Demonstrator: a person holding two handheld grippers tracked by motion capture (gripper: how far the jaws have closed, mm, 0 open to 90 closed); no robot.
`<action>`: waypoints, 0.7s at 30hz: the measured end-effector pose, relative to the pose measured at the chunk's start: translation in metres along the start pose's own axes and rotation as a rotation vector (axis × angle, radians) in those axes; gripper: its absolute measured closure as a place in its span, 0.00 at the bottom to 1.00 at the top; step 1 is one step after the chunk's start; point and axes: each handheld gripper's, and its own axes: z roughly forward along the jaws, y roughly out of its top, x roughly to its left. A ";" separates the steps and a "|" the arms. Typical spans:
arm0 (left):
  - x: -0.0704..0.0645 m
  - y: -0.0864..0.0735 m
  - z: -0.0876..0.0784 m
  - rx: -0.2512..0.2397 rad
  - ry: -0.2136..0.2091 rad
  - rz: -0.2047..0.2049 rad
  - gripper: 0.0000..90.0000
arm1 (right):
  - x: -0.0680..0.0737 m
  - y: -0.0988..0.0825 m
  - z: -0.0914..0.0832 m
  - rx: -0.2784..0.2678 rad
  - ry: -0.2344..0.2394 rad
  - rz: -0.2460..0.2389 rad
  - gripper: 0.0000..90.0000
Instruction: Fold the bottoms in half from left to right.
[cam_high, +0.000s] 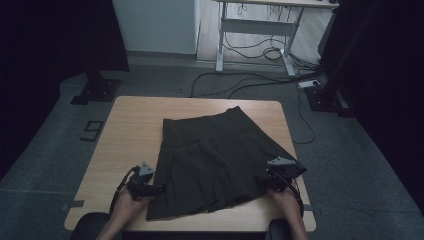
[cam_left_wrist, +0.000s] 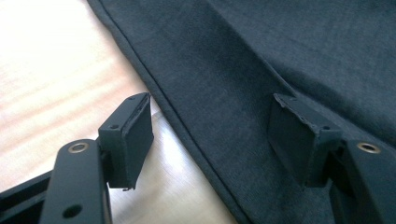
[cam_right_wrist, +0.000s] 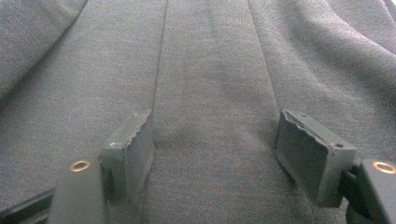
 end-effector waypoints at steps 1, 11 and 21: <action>0.000 0.000 0.000 0.000 0.000 0.000 0.34 | 0.000 0.000 0.000 0.000 0.000 0.000 0.31; -0.007 -0.011 -0.007 -0.006 -0.063 0.047 0.28 | -0.002 -0.011 -0.010 -0.004 0.015 -0.011 0.31; 0.039 0.033 0.005 -0.009 -0.036 0.003 0.15 | -0.002 -0.013 -0.010 -0.025 0.013 -0.005 0.30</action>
